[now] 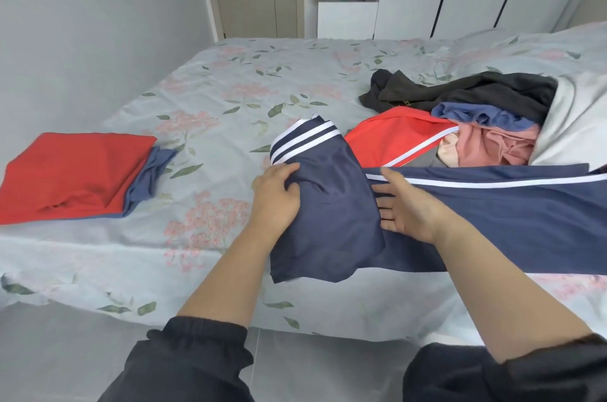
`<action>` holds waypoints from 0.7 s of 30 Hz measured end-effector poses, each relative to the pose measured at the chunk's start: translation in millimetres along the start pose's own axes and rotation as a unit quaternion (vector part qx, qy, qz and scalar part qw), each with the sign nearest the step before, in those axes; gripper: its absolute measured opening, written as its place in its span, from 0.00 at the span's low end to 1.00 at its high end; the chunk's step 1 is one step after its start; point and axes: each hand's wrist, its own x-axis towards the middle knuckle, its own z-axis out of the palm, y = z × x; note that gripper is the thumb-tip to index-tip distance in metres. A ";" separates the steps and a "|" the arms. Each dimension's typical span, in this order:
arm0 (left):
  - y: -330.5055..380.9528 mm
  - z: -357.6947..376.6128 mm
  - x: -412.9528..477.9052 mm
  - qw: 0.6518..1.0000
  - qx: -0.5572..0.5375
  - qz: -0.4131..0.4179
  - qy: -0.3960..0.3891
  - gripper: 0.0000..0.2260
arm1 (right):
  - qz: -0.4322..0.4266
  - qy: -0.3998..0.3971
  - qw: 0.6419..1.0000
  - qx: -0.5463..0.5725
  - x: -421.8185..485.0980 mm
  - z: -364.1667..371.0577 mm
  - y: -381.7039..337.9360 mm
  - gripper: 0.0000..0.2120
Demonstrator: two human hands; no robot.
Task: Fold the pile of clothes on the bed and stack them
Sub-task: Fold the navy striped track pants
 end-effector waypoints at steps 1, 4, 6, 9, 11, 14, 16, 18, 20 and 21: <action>-1.9 5.9 -1.0 0.999 0.015 0.015 -0.027 0.21 | -0.019 -0.012 1.000 -0.017 -0.2 8.7 1.0 0.22; -2.7 17.2 -1.8 0.994 -0.002 0.018 -0.108 0.22 | -0.077 0.028 0.994 -0.066 -0.3 34.4 8.4 0.13; -3.8 18.2 -0.6 0.991 -0.027 0.036 -0.126 0.21 | -0.093 0.086 0.991 -0.049 -2.5 38.8 3.9 0.10; -1.7 18.1 3.7 0.991 -0.071 0.051 -0.106 0.20 | -0.092 0.100 0.989 0.048 -9.9 18.4 -18.0 0.07; -2.2 25.1 7.3 0.994 -0.035 0.050 -0.094 0.21 | -0.083 0.156 0.982 0.066 -13.5 -6.8 -28.5 0.06; -4.7 39.2 8.6 0.989 -0.060 -0.004 -0.132 0.26 | -0.011 0.276 0.958 -0.073 -10.1 -41.0 -18.8 0.07; -1.7 46.8 6.8 0.983 -0.115 -0.044 -0.136 0.27 | 0.048 0.287 0.941 -0.173 -7.5 -52.5 -6.0 0.08; 2.0 51.3 8.0 0.967 -0.196 -0.120 -0.112 0.26 | 0.065 0.273 0.943 -0.178 -4.5 -57.7 2.1 0.07; 7.0 51.6 9.5 0.926 -0.269 -0.227 -0.134 0.21 | 0.048 0.281 0.942 -0.177 -4.3 -56.6 4.1 0.04; 8.4 51.2 9.8 0.909 -0.283 -0.261 -0.158 0.18 | 0.036 0.285 0.941 -0.179 -4.0 -56.6 5.1 0.03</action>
